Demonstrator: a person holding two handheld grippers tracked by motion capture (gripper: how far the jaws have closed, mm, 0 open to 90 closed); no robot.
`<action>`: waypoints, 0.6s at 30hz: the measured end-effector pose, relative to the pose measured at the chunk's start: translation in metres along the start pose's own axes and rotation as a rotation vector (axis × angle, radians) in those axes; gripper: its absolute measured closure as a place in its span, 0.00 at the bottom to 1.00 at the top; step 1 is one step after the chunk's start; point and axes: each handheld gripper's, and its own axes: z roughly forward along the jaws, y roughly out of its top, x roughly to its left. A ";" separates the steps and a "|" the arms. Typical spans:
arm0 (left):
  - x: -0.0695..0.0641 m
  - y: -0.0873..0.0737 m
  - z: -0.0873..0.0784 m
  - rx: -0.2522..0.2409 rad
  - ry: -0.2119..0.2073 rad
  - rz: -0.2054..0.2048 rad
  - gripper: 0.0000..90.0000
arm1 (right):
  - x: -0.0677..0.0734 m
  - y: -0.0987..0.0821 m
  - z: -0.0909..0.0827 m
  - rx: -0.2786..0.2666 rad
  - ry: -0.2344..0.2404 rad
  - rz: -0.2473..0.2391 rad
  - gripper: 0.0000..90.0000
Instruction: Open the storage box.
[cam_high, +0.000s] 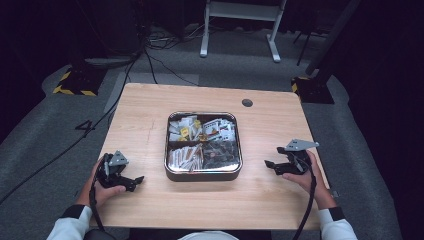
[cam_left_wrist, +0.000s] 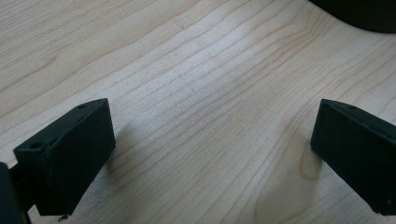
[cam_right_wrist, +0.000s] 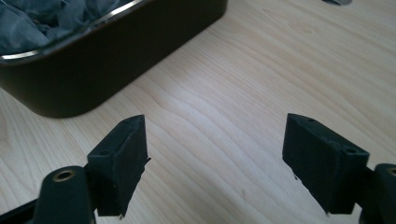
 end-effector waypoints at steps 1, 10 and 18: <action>0.000 0.000 0.000 0.000 0.000 0.000 0.00 | 0.002 0.005 0.002 -0.003 0.009 -0.012 0.25; 0.000 0.000 0.000 -0.001 0.002 0.000 0.00 | 0.016 0.044 0.011 -0.033 0.045 -0.075 0.25; 0.000 0.000 0.000 -0.001 0.003 0.001 0.00 | 0.034 0.075 0.028 -0.037 0.082 -0.137 0.28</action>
